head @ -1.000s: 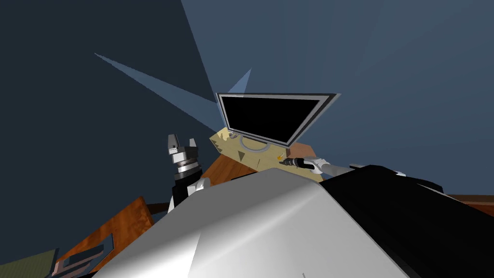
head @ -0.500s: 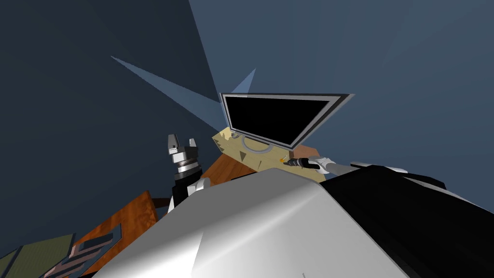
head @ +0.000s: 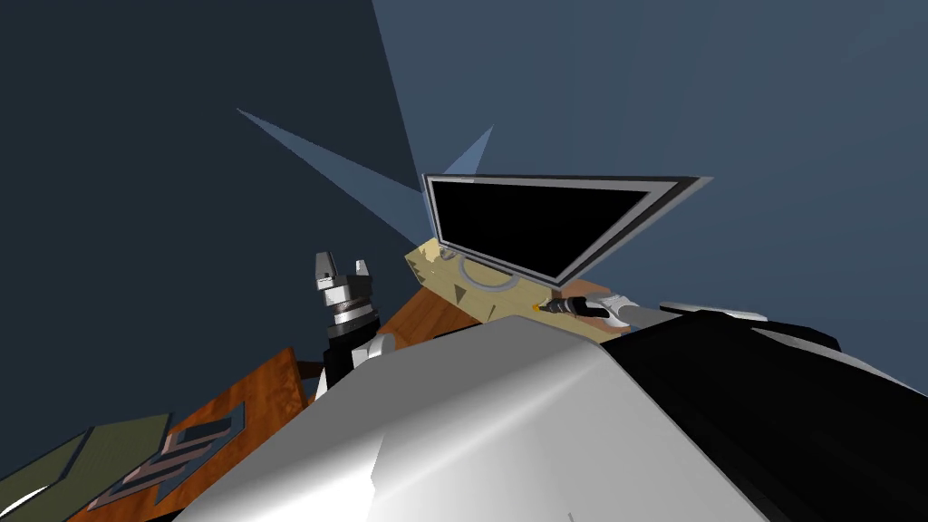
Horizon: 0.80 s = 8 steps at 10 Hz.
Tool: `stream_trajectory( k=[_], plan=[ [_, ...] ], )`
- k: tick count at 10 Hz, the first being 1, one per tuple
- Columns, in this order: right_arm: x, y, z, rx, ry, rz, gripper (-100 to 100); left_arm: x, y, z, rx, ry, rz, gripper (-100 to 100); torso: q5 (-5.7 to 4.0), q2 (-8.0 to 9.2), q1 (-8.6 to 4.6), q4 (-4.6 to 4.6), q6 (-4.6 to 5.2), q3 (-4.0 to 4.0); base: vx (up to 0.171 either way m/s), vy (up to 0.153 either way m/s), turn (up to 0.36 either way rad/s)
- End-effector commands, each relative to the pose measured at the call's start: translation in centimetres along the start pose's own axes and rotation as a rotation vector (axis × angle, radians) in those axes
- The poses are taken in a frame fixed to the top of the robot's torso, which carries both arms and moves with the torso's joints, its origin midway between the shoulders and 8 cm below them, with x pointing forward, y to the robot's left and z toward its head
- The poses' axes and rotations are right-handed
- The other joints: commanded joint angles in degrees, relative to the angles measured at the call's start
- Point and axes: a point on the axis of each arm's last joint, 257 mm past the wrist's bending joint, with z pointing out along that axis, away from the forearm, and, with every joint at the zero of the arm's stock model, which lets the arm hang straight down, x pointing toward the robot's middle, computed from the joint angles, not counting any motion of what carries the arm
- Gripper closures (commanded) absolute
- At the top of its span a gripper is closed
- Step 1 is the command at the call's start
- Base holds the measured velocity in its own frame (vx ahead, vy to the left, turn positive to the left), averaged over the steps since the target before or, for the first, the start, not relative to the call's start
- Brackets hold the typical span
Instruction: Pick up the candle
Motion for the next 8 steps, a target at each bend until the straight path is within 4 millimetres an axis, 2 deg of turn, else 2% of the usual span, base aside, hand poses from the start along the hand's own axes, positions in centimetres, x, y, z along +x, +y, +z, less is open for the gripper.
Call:
stream_trajectory(
  k=[1, 2, 3, 4, 8],
  plan=[
    [0.57, 0.58, 0.94, 0.004, -0.002, 0.008, -100, 0.00, 0.00, 0.00, 0.000, 0.000, 0.000, 0, 0.00, 0.00, 0.00, 0.00, 0.00, 0.00, 0.011, -0.020, 0.065],
    [0.91, 0.95, 1.50, 0.006, -0.004, 0.013, -100, 0.00, 0.00, 0.00, 0.000, 0.000, 0.000, 0, -0.03, 0.01, -0.08, 0.00, -0.02, 0.01, 0.022, -0.044, 0.062],
    [0.81, 0.69, 1.16, 0.005, -0.002, 0.011, -100, 0.00, 0.00, 0.00, 0.000, 0.000, 0.000, 0, -0.23, -0.08, -0.26, -0.03, -0.11, -0.05, 0.008, -0.018, 0.010],
    [0.87, 0.68, 1.21, 0.007, -0.002, 0.010, 100, 0.00, 0.00, 0.00, 0.000, 0.000, 0.000, 0, -0.27, -0.14, -0.34, -0.05, -0.12, -0.10, 0.000, 0.000, 0.000],
    [0.86, 0.70, 1.21, 0.006, -0.002, 0.010, 100, 0.00, 0.00, 0.00, 0.000, 0.000, 0.000, 0, -0.27, -0.16, -0.32, -0.05, -0.12, -0.11, 0.000, 0.000, 0.000]
  ],
)
